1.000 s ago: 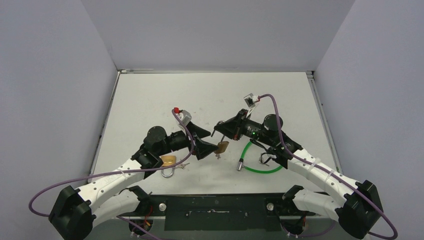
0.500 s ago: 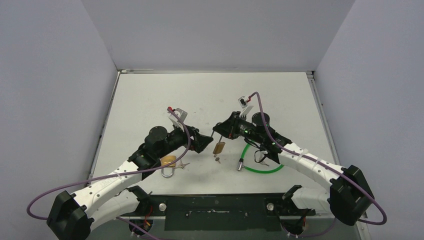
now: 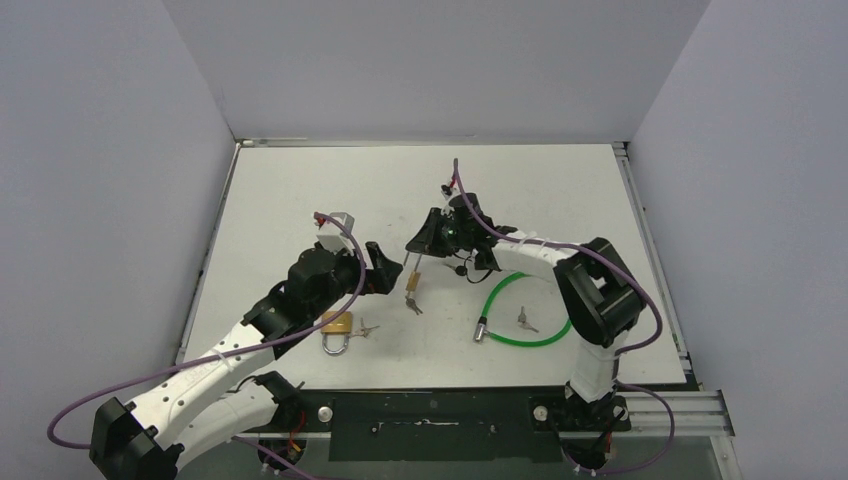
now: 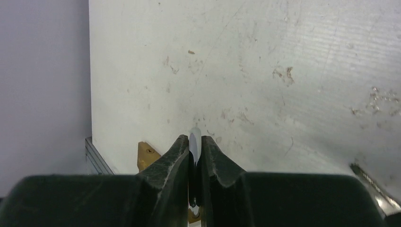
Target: Unlock with the key
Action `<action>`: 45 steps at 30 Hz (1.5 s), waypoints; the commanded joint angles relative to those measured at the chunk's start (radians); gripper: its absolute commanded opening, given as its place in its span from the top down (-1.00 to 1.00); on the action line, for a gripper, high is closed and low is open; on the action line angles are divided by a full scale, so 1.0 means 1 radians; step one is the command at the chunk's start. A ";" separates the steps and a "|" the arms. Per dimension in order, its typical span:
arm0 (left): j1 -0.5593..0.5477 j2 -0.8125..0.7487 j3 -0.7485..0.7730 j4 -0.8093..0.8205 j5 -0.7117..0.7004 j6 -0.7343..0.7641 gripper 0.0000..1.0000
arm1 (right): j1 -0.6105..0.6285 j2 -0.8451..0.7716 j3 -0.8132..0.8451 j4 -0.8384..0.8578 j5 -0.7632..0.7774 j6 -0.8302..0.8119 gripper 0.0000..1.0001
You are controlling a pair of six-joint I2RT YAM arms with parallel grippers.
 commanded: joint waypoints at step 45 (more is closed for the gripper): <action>0.057 -0.071 0.180 -0.310 -0.097 0.083 -0.95 | -0.158 0.048 0.304 -0.091 0.189 -0.416 -0.65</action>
